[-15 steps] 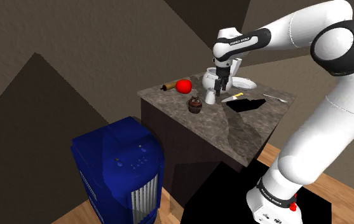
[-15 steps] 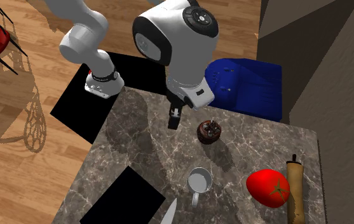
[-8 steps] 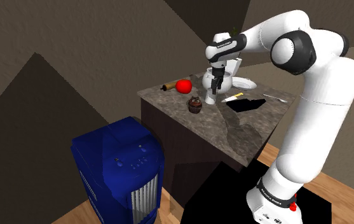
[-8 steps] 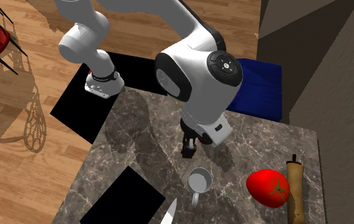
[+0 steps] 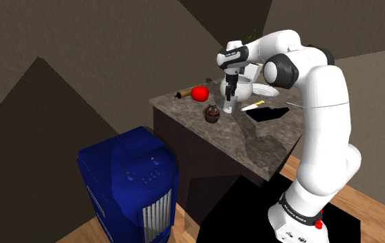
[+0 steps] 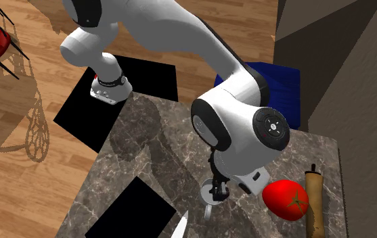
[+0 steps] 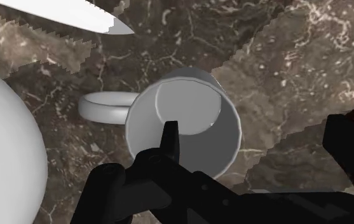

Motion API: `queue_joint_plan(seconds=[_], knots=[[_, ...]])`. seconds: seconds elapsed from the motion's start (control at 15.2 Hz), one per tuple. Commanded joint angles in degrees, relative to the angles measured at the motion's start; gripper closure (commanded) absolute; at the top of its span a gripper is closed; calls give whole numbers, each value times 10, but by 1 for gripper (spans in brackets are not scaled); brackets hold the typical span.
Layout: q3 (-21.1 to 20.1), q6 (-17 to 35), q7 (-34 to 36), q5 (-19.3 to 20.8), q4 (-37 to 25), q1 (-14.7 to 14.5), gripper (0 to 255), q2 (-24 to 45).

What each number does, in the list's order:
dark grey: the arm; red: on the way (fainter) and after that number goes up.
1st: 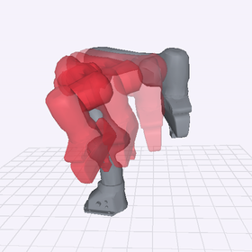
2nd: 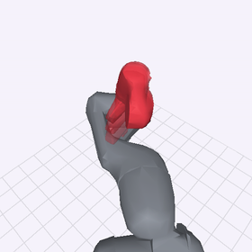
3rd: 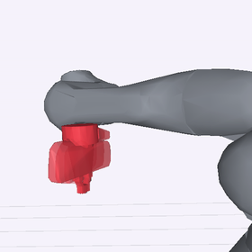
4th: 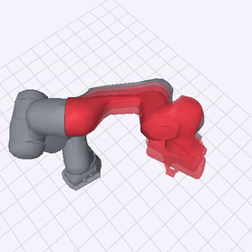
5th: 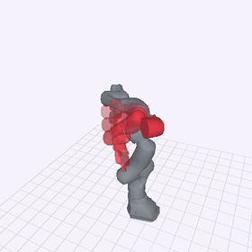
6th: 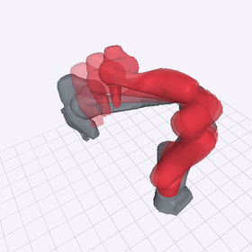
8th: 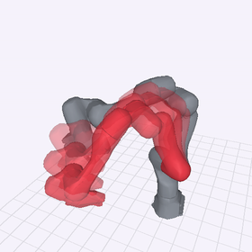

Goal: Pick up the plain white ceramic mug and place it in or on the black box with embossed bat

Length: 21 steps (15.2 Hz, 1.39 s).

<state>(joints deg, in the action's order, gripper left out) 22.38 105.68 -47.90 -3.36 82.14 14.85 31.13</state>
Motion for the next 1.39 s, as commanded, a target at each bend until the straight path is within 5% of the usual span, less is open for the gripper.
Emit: queue_joint_plan(seconds=[0.0, 0.92, 0.99, 1.32], knots=[[-3, 7, -5, -6, -13, 7, 0, 20], [-5, 46, -7, -9, 19, 8, 0, 27], [-5, 46, -7, -9, 19, 8, 255, 27], [-5, 46, -7, -9, 19, 8, 255, 27]])
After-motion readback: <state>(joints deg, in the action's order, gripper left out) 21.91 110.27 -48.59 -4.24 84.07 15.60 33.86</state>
